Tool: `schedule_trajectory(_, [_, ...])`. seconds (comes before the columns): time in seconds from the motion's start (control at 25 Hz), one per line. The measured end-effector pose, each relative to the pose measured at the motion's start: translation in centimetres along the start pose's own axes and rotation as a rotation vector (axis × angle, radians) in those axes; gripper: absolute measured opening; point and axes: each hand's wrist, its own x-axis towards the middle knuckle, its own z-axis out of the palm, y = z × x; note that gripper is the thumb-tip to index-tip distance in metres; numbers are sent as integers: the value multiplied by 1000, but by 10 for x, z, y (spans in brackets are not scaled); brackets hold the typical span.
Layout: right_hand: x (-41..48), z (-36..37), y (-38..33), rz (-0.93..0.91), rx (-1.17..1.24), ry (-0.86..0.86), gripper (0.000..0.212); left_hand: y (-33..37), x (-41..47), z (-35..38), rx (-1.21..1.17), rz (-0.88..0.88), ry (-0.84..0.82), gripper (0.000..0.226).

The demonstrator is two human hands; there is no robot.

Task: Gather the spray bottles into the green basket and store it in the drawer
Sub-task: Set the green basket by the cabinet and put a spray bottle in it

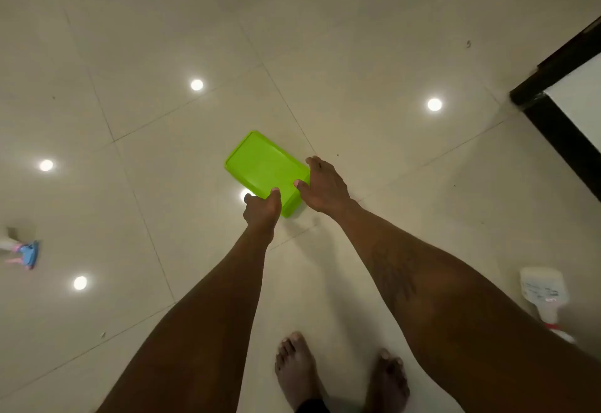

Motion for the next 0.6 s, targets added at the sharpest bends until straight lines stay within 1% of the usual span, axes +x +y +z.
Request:
schedule_trajectory(0.08, [22, 22, 8, 12, 5, -10, 63, -9, 24, 11, -60, -74, 10, 77])
schedule_trajectory(0.16, [41, 44, 17, 37, 9, -53, 66, -19, 51, 20, -142, -125, -34, 77])
schedule_trajectory(0.28, [64, 68, 30, 57, 5, -62, 70, -29, 83, 32, -201, -124, -80, 77])
schedule_trajectory(0.36, [76, 77, 40, 76, 17, -77, 71, -29, 95, 39, -264, -116, -98, 70])
schedule_trajectory(0.48, [87, 86, 47, 134, 64, -136, 71, -26, 102, 49, -385, -167, -167, 61])
schedule_trajectory(0.52, [87, 89, 48, 160, 96, -136, 71, -25, 102, 50, -413, -185, -186, 61])
schedule_trajectory(0.6, [82, 90, 45, 219, 151, -79, 70, -24, 99, 50, -448, -207, -222, 62])
